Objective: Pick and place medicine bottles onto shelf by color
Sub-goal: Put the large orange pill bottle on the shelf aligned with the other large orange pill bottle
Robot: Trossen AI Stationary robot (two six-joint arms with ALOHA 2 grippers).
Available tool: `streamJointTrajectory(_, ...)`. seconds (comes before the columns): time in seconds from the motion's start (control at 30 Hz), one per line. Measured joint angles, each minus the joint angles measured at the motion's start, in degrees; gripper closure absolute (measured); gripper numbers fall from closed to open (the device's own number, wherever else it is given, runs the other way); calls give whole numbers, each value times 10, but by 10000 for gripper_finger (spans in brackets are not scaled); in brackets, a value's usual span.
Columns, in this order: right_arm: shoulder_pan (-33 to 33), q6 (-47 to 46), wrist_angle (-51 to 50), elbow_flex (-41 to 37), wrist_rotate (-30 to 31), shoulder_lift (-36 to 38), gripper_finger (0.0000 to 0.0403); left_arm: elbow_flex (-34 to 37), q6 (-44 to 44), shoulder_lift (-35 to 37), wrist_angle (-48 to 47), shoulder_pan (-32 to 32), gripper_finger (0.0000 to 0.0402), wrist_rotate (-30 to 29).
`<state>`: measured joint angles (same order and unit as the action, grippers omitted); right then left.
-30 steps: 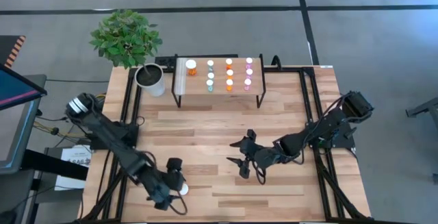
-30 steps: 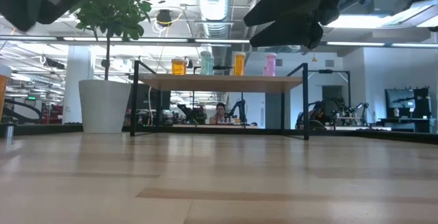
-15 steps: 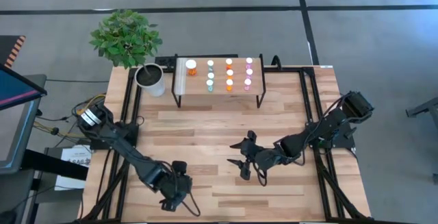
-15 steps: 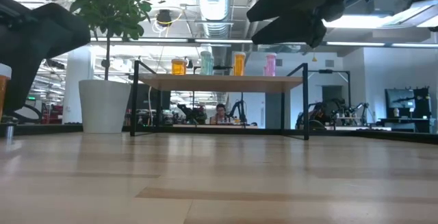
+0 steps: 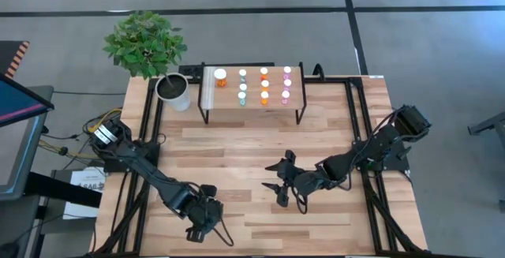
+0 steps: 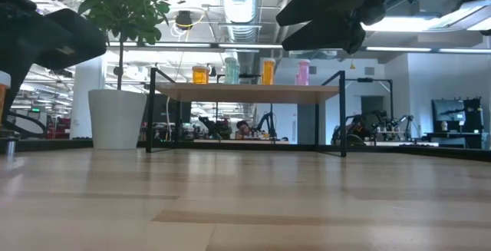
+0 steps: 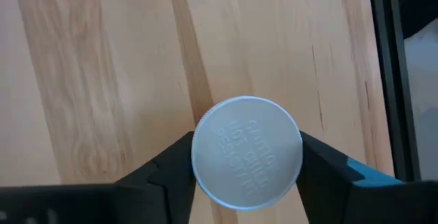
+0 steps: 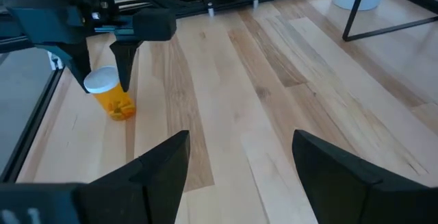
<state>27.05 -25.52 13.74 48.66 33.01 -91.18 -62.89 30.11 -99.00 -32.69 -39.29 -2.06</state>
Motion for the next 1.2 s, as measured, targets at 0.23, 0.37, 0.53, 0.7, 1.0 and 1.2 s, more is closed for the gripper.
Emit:
streamJointTrajectory(0.23, 0, 0, 0, 0, 0, 0, 122, -40, -20, 0, -23, 21, 216, 11)
streamJointTrajectory(0.37, 3, 0, 0, 0, 0, 0, 122, -92, -60, 0, -101, 33, 200, -25)
streamJointTrajectory(0.53, 8, 3, 0, 0, 0, 0, 122, -150, -109, 14, -191, 70, 209, -60)
streamJointTrajectory(0.7, 11, 4, 0, 0, 0, 0, 122, -166, -163, 60, -223, 122, 213, -66)
streamJointTrajectory(1.0, 12, 5, 0, 0, 0, 0, 122, -167, -263, 168, -282, 287, 211, -116)
streamJointTrajectory(1.2, 9, 5, 0, 0, 0, 0, 122, -195, -330, 182, -291, 434, 209, -84)
